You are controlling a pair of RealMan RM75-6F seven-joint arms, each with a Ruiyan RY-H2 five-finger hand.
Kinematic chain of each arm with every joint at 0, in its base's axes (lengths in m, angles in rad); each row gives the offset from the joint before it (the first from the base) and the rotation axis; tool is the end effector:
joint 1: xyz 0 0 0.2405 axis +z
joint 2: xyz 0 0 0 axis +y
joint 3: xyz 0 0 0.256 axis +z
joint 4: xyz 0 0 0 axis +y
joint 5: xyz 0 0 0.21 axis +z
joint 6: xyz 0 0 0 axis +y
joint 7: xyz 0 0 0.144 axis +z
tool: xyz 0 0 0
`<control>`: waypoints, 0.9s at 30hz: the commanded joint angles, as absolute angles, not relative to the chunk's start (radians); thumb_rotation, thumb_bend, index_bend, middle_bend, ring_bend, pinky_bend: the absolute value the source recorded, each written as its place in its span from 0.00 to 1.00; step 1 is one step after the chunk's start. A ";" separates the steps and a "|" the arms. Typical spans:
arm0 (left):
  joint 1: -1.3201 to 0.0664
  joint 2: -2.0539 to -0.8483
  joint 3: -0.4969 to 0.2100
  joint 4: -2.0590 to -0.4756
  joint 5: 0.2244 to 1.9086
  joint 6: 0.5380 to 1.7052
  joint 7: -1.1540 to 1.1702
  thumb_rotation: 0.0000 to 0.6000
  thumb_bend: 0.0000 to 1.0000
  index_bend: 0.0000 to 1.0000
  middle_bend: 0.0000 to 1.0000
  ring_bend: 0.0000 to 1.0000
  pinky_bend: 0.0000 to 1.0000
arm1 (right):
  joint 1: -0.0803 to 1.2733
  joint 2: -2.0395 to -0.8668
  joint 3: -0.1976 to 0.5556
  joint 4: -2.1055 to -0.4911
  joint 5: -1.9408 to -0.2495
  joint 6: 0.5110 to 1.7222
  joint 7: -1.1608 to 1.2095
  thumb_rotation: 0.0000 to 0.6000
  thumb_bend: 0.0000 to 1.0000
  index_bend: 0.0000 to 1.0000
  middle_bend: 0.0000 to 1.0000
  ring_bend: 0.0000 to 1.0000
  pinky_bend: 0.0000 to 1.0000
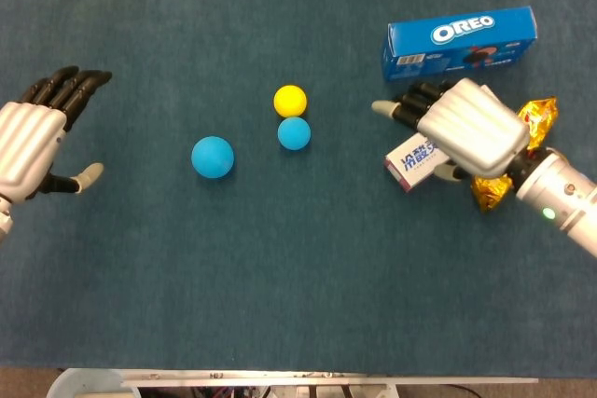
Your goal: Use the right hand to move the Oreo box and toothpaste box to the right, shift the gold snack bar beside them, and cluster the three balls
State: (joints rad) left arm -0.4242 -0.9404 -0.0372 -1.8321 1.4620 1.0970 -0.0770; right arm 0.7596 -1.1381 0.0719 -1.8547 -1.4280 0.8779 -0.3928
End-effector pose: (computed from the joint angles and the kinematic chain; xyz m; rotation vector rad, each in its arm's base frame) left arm -0.2318 0.2554 0.1433 -1.7660 -1.0672 -0.9214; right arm -0.1198 -0.2938 0.0594 2.2461 -0.5369 0.8530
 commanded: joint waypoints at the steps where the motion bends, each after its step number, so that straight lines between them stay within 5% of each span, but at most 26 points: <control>1: -0.422 -0.945 -0.033 -1.817 1.481 1.103 -0.098 1.00 0.26 0.06 0.12 0.04 0.13 | 0.750 -1.128 0.063 -1.876 -1.445 0.896 -0.418 1.00 0.00 0.19 0.32 0.26 0.53; 27: -0.584 -1.127 -0.044 -1.700 1.625 0.986 -0.169 1.00 0.26 0.07 0.13 0.04 0.13 | 0.518 -0.845 -0.008 -1.987 -1.651 1.197 -0.246 1.00 0.00 0.19 0.33 0.27 0.53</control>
